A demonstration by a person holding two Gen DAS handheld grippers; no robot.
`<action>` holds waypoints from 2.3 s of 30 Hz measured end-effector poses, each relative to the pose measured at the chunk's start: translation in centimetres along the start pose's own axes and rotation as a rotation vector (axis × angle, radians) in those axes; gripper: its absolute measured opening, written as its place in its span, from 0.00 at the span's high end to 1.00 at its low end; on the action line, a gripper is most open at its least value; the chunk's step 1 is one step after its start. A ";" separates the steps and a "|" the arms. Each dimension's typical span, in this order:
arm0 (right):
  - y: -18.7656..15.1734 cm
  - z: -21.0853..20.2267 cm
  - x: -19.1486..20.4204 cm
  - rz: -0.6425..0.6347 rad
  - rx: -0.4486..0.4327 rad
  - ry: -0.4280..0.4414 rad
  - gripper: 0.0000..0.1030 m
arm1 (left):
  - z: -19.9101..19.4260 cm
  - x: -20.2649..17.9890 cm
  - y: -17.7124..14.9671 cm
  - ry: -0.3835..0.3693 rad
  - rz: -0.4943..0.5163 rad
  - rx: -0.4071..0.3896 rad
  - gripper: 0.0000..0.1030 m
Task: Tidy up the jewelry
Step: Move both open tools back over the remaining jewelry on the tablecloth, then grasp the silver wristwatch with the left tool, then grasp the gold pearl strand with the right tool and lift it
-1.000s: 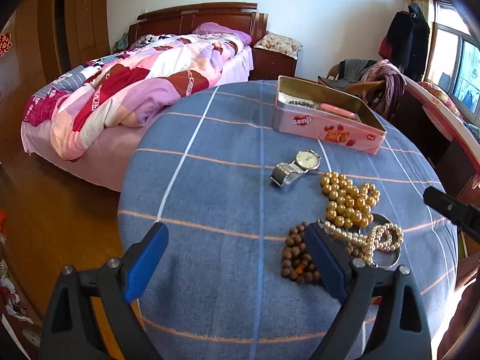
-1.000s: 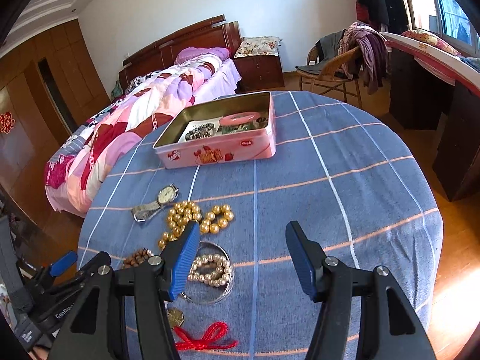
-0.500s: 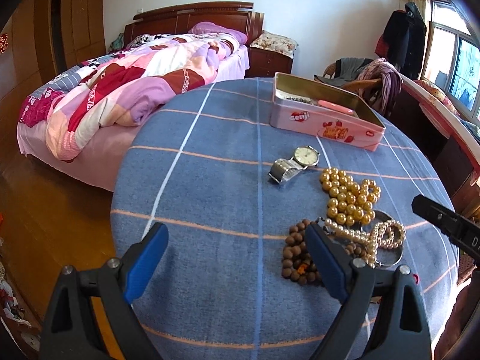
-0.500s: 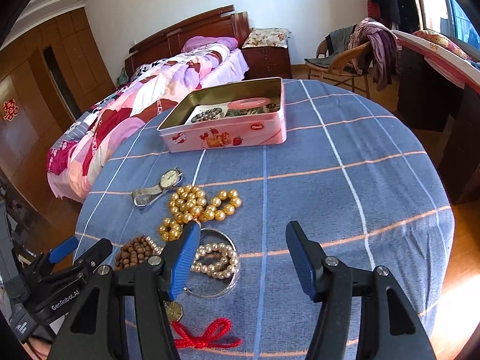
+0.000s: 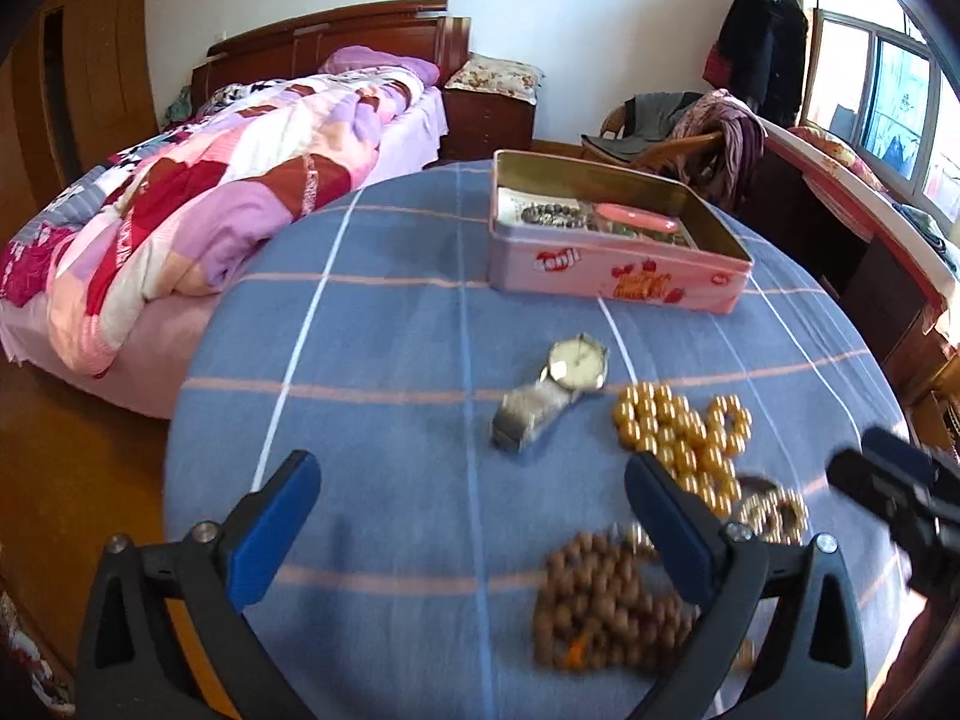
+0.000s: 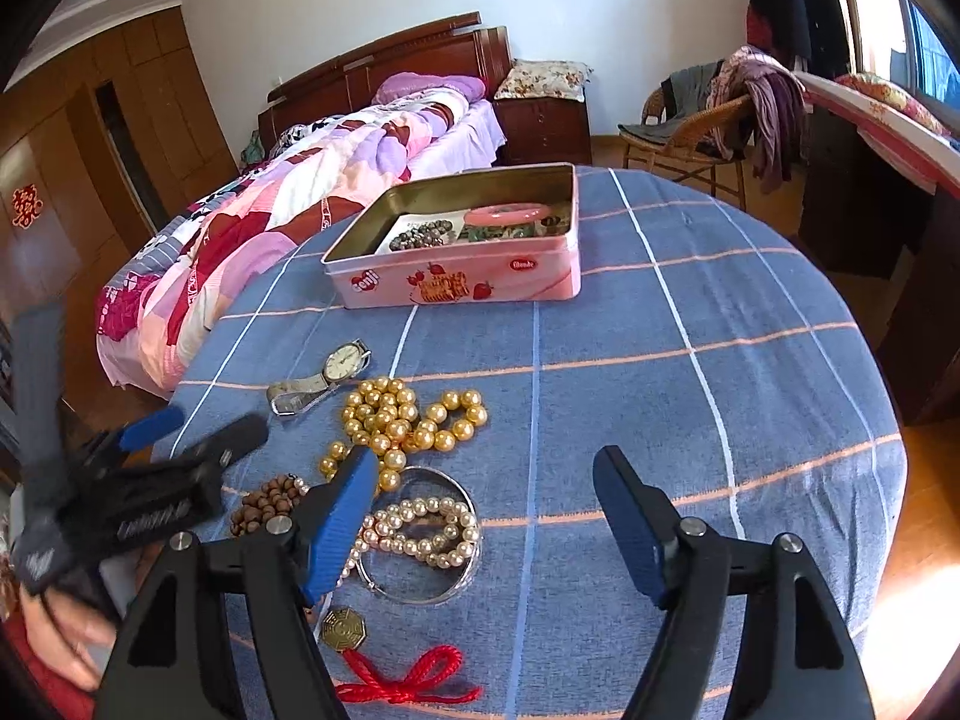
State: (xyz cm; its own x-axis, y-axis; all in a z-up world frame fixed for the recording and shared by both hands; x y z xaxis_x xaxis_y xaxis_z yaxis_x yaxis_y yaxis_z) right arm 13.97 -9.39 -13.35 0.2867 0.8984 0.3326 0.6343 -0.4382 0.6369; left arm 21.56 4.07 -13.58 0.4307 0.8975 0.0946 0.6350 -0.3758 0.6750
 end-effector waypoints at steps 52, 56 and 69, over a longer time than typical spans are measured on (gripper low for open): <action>2.4 3.8 3.7 -0.075 0.125 0.052 0.83 | -7.9 2.8 0.5 -0.129 -0.124 -0.158 0.83; 3.6 1.1 3.4 -0.023 0.066 0.120 0.83 | -8.0 2.6 0.6 -0.140 -0.138 -0.163 0.83; 4.4 -2.9 2.2 0.024 -0.047 0.108 0.83 | -9.6 1.3 1.5 -0.161 -0.111 -0.225 0.83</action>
State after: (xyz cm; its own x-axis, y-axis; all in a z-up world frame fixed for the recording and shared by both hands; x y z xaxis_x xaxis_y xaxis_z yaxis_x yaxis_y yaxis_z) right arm 15.32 -9.44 -7.77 0.2207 0.8807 0.4191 0.5931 -0.4623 0.6592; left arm 16.95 6.88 -5.40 0.4746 0.8752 -0.0942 0.5333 -0.2008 0.8217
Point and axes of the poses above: each gripper's, at about its wrist camera, not at the fingertips, and z roughly the way its jaws point, x to its left, y to its top, the point moved 2 cm from there along z, roughly the way its jaws point, and after that the axes turned 13 degrees about z, right-handed, at the moved point
